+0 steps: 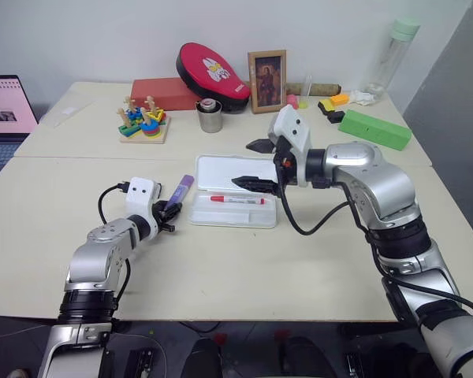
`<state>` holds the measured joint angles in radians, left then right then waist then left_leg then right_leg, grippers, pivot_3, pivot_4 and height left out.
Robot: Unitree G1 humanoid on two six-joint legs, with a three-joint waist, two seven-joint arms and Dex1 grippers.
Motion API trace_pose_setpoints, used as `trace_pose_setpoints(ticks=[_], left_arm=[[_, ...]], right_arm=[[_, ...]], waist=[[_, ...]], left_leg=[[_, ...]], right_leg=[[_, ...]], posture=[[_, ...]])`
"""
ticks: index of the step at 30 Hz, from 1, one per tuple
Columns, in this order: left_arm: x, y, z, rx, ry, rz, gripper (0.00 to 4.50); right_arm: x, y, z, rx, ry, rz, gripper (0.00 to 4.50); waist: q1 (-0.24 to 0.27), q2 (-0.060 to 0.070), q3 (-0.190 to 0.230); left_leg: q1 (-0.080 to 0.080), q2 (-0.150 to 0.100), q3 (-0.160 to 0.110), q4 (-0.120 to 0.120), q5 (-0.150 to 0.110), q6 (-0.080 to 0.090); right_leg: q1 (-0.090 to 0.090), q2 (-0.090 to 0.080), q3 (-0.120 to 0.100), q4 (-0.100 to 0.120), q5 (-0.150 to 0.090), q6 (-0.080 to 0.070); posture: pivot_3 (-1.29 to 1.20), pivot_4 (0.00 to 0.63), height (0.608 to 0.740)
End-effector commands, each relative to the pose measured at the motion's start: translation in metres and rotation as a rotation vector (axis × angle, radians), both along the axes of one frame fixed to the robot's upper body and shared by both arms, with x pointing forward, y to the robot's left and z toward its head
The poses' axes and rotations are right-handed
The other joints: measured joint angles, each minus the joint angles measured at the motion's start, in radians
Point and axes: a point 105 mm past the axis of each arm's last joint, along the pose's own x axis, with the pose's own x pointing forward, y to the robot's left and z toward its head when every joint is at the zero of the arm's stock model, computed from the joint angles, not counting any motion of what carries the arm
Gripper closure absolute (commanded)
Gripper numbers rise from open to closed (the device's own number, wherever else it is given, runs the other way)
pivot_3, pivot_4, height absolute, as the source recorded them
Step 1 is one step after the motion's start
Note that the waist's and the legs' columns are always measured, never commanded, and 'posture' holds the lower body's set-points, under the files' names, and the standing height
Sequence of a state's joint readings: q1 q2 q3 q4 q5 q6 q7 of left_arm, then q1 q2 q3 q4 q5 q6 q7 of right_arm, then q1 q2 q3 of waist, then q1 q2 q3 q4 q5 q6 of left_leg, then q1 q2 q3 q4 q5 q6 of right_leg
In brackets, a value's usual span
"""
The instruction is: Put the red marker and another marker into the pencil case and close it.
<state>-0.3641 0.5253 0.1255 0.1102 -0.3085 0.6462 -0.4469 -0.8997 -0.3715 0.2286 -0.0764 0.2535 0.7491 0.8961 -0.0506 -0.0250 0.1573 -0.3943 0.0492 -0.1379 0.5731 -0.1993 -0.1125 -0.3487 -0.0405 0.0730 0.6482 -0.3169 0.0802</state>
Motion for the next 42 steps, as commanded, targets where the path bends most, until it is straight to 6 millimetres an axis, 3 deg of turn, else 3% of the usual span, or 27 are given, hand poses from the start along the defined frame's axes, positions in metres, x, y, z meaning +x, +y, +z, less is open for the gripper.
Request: trace_pose_setpoints(ticks=[1,5,13,16,24,32,42], left_arm=[[0.000,-0.001,0.002,-0.004,-0.006,-0.005,3.29],[0.000,0.007,0.020,-0.009,-0.087,-0.002,3.29],[-0.016,0.023,0.114,-0.039,-0.444,-0.195,3.29],[-0.021,0.008,0.135,-0.028,-0.472,-0.369,3.29],[-0.024,-0.044,0.109,0.220,-0.261,-0.910,3.29],[-0.008,-0.040,0.081,0.441,-0.087,-1.105,3.29],[0.001,-0.040,0.064,0.529,0.043,-1.189,3.29]], right_arm=[[-0.007,0.001,0.009,0.010,-0.040,0.029,0.00],[-0.012,-0.002,0.009,0.016,-0.039,0.051,0.00],[-0.026,-0.019,0.014,0.029,-0.064,0.103,0.00],[-0.023,-0.026,0.015,0.028,-0.078,0.078,0.00],[-0.021,-0.045,0.014,0.017,-0.085,0.022,0.00],[-0.028,-0.055,0.008,0.015,-0.078,-0.043,0.00],[-0.032,-0.062,0.003,0.020,-0.067,-0.103,0.00]], waist=[[0.000,0.000,0.000],[0.000,0.000,0.000],[-0.002,0.000,0.000],[0.003,0.000,0.000],[0.008,0.002,0.001],[-0.003,0.002,0.001],[-0.005,0.002,0.001]], left_leg=[[0.000,0.000,0.000,0.000,0.000,0.000],[0.000,0.000,0.000,0.000,0.000,0.000],[-0.002,0.000,0.000,0.000,0.000,0.000],[-0.002,0.000,0.000,0.000,0.000,0.000],[-0.002,0.000,0.000,0.000,0.000,0.000],[-0.004,0.000,0.000,0.000,0.000,0.000],[-0.004,0.000,0.000,0.000,0.000,0.001]], right_leg=[[0.000,0.000,0.000,0.000,0.000,0.000],[0.000,0.000,0.000,0.000,0.000,0.000],[-0.002,0.000,0.000,-0.001,0.000,0.000],[-0.001,0.000,-0.001,-0.001,0.000,0.000],[-0.002,0.000,-0.001,-0.002,0.000,0.000],[-0.002,0.000,-0.001,-0.002,0.000,0.000],[-0.002,0.000,-0.001,-0.001,0.000,0.000]], posture=[[0.00,0.150,0.740],[0.00,0.150,0.740],[0.00,0.150,0.740],[0.00,0.150,0.740],[0.00,0.150,0.740],[0.00,0.150,0.740],[0.00,0.150,0.740]])
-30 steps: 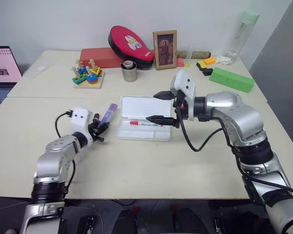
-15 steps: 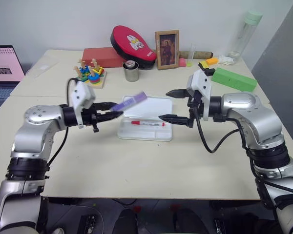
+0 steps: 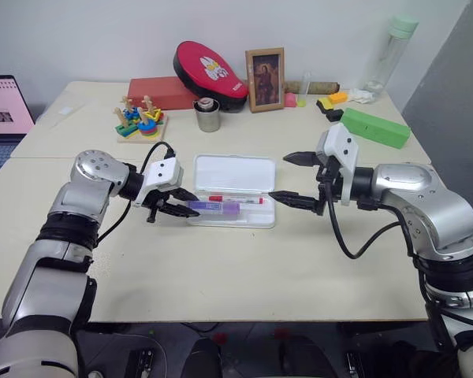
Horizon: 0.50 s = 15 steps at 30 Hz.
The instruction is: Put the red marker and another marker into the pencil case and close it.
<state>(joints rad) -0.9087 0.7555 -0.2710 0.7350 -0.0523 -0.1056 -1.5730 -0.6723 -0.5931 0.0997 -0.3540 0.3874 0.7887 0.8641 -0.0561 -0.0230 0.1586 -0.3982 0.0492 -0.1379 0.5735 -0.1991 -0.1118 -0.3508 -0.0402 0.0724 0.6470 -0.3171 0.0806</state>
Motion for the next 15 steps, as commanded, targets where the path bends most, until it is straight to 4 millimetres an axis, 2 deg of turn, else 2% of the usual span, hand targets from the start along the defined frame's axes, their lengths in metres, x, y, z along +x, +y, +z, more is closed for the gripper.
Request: trace_pose_setpoints(ticks=[1,15], left_arm=[[0.008,-0.002,0.003,0.050,-0.024,0.003,3.29],[0.012,-0.015,-0.003,0.043,-0.006,-0.011,3.29]], right_arm=[[-0.005,-0.002,0.010,0.022,-0.037,-0.010,0.00],[-0.013,0.001,0.004,0.006,-0.014,0.018,0.00]], waist=[[0.001,0.000,0.000],[0.000,0.000,0.000]], left_leg=[[0.000,0.000,0.000,0.000,0.000,0.000],[0.000,0.000,0.000,0.000,0.000,0.000]], right_leg=[[0.000,0.000,0.000,0.000,0.000,0.000],[0.000,0.000,0.000,0.000,0.000,0.000]], posture=[[0.00,0.150,0.740],[0.00,0.150,0.740]])
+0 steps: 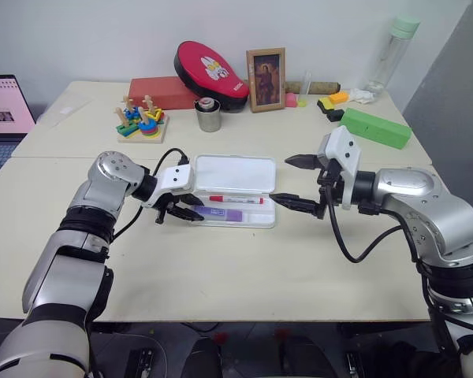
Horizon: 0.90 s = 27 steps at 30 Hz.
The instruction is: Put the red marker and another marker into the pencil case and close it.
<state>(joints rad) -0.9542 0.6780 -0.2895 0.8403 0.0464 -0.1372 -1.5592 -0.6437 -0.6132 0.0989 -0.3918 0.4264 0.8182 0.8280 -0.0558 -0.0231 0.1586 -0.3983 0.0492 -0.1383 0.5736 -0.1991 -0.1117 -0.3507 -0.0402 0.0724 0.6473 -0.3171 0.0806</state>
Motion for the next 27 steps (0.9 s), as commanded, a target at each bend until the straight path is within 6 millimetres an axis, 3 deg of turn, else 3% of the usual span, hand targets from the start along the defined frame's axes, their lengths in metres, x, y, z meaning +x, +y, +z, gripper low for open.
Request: trace_pose_setpoints(ticks=[1,3,13,17,23,27], left_arm=[[0.004,-0.004,0.012,-0.010,-0.038,-0.005,3.29],[0.005,-0.006,0.013,-0.017,-0.039,0.002,2.59],[0.008,-0.011,0.019,-0.053,-0.061,0.013,0.86],[0.011,-0.014,0.031,-0.138,-0.086,0.063,0.02],[0.007,0.000,0.041,-0.315,-0.103,0.281,0.01],[-0.013,0.020,0.048,-0.479,-0.113,0.491,0.01]], right_arm=[[-0.008,0.003,0.008,0.005,-0.038,0.034,0.00],[-0.008,0.003,0.009,0.006,-0.038,0.034,0.00],[-0.010,0.006,0.009,0.012,-0.031,0.059,0.00],[-0.011,0.007,0.009,0.005,-0.042,0.076,0.00],[-0.014,0.011,0.011,0.033,-0.036,0.107,0.00],[-0.018,0.015,0.018,0.057,-0.042,0.161,0.00]], waist=[[0.000,0.000,0.000],[-0.001,0.000,0.000],[-0.001,0.000,0.000],[-0.001,0.000,0.000],[-0.005,0.000,0.000],[-0.014,0.000,0.000]], left_leg=[[0.000,0.000,0.000,0.000,0.000,0.000],[0.000,0.000,0.000,0.000,0.000,0.000],[0.000,0.000,0.000,0.000,0.000,0.000],[0.000,0.000,0.000,0.000,0.000,0.000],[0.001,0.000,0.000,0.000,0.000,0.000],[0.001,0.000,0.000,0.000,0.000,0.000]], right_leg=[[0.000,0.000,0.000,0.000,0.000,0.000],[0.000,0.000,0.000,0.000,0.000,0.000],[0.000,0.000,0.000,0.000,0.000,0.000],[0.000,0.000,0.000,0.000,0.000,0.000],[0.001,0.000,0.000,0.000,0.000,0.000],[0.000,0.000,0.000,0.001,0.000,0.000]], posture=[[0.00,0.150,0.740],[0.00,0.150,0.740],[0.00,0.150,0.740],[0.00,0.150,0.740],[0.00,0.150,0.740],[0.00,0.150,0.740]])
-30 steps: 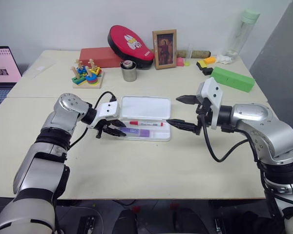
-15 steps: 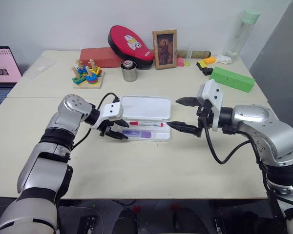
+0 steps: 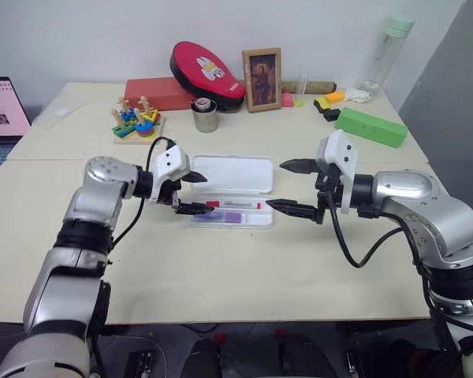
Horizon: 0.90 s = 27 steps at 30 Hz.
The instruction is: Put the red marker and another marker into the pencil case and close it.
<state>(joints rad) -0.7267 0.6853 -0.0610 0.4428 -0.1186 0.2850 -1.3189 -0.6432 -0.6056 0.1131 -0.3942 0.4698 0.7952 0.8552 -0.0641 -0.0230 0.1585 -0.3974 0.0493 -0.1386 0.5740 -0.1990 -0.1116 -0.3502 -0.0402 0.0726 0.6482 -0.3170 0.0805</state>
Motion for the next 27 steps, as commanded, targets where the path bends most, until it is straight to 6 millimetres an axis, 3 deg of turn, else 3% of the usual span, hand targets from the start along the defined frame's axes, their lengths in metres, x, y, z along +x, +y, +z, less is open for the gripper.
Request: trace_pose_setpoints(ticks=[1,5,11,19,27], left_arm=[[-0.016,0.020,0.032,-0.177,-0.089,0.215,0.01],[-0.014,0.057,0.030,-0.236,-0.187,0.575,0.01],[-0.011,0.082,0.002,-0.244,-0.192,0.893,0.01],[0.004,0.096,-0.026,-0.227,-0.114,1.064,0.01],[0.033,0.078,-0.048,-0.179,-0.041,1.026,0.01]], right_arm=[[-0.009,0.007,0.019,0.041,-0.055,0.090,0.00],[-0.007,0.015,0.025,0.080,-0.034,0.127,0.00],[-0.006,0.031,0.029,0.111,-0.001,0.196,0.00],[-0.004,0.037,0.026,0.087,-0.004,0.213,0.00],[-0.001,0.036,0.025,0.077,-0.016,0.182,0.00]], waist=[[-0.006,0.000,0.000],[0.005,0.000,0.000],[0.022,-0.001,-0.001],[0.031,-0.001,-0.001],[0.032,-0.002,-0.001]], left_leg=[[0.000,0.000,0.000,0.000,0.000,0.000],[0.001,0.000,-0.001,0.001,0.000,0.000],[0.007,0.000,-0.001,0.002,0.000,0.000],[0.007,0.000,-0.001,0.001,0.000,0.000],[0.006,0.000,-0.001,0.001,0.000,0.000]], right_leg=[[0.001,0.000,0.001,0.000,0.000,0.000],[0.001,0.000,0.000,0.001,0.000,0.000],[0.008,0.000,0.000,-0.001,0.001,0.002],[0.007,0.000,0.000,-0.001,0.001,0.001],[0.007,0.000,-0.001,-0.001,0.001,0.002]], posture=[[0.00,0.150,0.740],[0.00,0.150,0.740],[0.00,0.150,0.740],[0.00,0.150,0.740],[0.00,0.150,0.740]])
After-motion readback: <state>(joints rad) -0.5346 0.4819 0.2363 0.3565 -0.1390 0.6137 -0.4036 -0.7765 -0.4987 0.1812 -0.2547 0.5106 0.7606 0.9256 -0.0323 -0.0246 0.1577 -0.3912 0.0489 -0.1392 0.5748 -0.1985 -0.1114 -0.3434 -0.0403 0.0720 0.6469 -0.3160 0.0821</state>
